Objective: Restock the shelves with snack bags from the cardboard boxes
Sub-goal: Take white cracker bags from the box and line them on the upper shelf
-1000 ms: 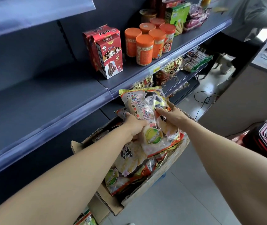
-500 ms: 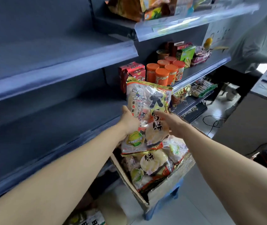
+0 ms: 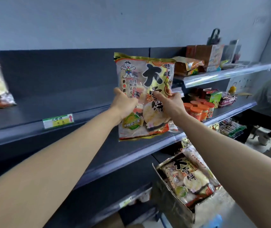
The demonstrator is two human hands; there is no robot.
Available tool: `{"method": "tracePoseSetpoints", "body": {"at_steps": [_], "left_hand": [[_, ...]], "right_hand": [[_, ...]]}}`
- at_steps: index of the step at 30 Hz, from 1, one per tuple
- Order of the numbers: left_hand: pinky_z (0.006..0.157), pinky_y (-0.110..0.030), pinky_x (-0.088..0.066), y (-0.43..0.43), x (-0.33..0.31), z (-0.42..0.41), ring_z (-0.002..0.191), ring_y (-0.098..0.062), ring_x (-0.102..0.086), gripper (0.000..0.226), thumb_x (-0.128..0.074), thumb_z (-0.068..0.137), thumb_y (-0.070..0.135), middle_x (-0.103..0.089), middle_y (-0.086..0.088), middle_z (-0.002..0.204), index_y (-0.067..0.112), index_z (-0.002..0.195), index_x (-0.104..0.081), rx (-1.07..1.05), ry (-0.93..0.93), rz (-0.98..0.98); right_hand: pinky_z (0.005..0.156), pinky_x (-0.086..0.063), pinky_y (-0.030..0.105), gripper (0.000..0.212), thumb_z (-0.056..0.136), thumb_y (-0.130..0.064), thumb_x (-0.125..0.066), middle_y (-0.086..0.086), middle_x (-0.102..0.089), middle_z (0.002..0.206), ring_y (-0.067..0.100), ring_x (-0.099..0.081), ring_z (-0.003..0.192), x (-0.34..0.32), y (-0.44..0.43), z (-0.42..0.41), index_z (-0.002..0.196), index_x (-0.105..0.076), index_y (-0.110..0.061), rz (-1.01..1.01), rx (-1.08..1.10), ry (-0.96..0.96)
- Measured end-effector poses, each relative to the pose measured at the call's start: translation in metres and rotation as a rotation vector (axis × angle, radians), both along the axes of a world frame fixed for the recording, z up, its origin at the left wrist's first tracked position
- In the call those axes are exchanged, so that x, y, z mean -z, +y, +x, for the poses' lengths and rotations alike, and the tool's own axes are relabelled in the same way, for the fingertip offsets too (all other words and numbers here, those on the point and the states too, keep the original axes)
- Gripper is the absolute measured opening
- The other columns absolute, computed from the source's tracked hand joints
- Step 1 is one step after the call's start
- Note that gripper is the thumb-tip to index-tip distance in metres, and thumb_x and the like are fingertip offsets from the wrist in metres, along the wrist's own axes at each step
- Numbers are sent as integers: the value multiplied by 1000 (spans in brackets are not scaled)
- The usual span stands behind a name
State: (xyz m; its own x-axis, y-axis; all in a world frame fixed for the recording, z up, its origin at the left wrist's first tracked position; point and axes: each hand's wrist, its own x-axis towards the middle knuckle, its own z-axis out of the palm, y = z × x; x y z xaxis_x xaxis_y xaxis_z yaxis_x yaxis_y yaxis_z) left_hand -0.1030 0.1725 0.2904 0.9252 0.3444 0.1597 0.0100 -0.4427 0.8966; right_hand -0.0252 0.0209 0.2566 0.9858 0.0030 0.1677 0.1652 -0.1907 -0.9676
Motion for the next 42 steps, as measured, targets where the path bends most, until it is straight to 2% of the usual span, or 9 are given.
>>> {"method": "tracePoseSetpoints", "body": {"at_steps": [2,5,11,16,20,27,33,37,42], "left_hand": [[69,-28,-44,32,-14,-23,91,-15,-51,37,-48,91,7,-48,-8,112,13,117,-22,-67,-37,5],[89,-33,-43,81,-35,-50,112,-24,-50,45,-45,92,5,-47,-13,125,5,132,-23,-214,-83,43],[83,-29,-41,156,-63,-91,104,-18,-48,54,-46,96,6,-47,-12,135,8,143,-19,-417,-120,64],[115,-39,-23,201,-75,-108,145,-26,-21,74,-47,99,14,-14,-6,160,19,153,5,-616,-147,114],[108,-44,-38,230,-75,-104,133,-27,-42,72,-53,96,15,-36,-5,151,31,151,-10,-691,-169,90],[101,-48,-46,255,-74,-86,128,-25,-48,75,-54,94,8,-42,-1,148,37,151,-14,-662,-85,58],[101,-43,-47,278,-74,-56,124,-26,-51,70,-55,94,7,-45,-8,143,23,152,-18,-683,-82,99],[96,-44,-51,299,-68,-39,107,-28,-61,49,-58,93,10,-59,-8,118,12,139,-41,-695,-66,108],[89,-46,-55,338,-59,-23,94,-29,-65,43,-61,91,14,-61,-9,104,7,132,-48,-684,-43,63]], "right_hand": [[96,-49,43,73,75,-54,-71,5,-58,117,24,-59,107,-14,37,-13,125,-38,-12,-11,-68,-24],[92,-49,38,71,76,-49,-71,3,-57,116,22,-57,106,-35,93,-28,126,-37,-12,-40,-161,-62],[96,-49,47,75,66,-48,-72,5,-55,120,25,-56,111,-67,190,-41,122,-36,-16,-35,-397,-120],[94,-51,47,64,65,-39,-76,3,-55,117,25,-57,109,-84,254,-41,111,-35,-22,11,-567,-192],[96,-49,48,69,68,-33,-73,4,-53,122,27,-55,113,-88,285,-30,124,-35,-17,2,-640,-233],[96,-47,51,76,68,-37,-69,6,-52,126,31,-54,115,-89,307,-1,133,-34,-18,-100,-650,-231],[96,-48,50,66,76,-27,-65,6,-52,128,30,-54,114,-93,321,24,134,-35,-19,-155,-609,-221],[97,-47,51,68,77,-26,-63,8,-50,131,32,-52,117,-90,338,34,137,-33,-19,-203,-541,-218],[96,-47,53,66,75,-26,-61,7,-52,128,33,-54,113,-82,367,39,135,-34,-20,-239,-495,-188]]}}
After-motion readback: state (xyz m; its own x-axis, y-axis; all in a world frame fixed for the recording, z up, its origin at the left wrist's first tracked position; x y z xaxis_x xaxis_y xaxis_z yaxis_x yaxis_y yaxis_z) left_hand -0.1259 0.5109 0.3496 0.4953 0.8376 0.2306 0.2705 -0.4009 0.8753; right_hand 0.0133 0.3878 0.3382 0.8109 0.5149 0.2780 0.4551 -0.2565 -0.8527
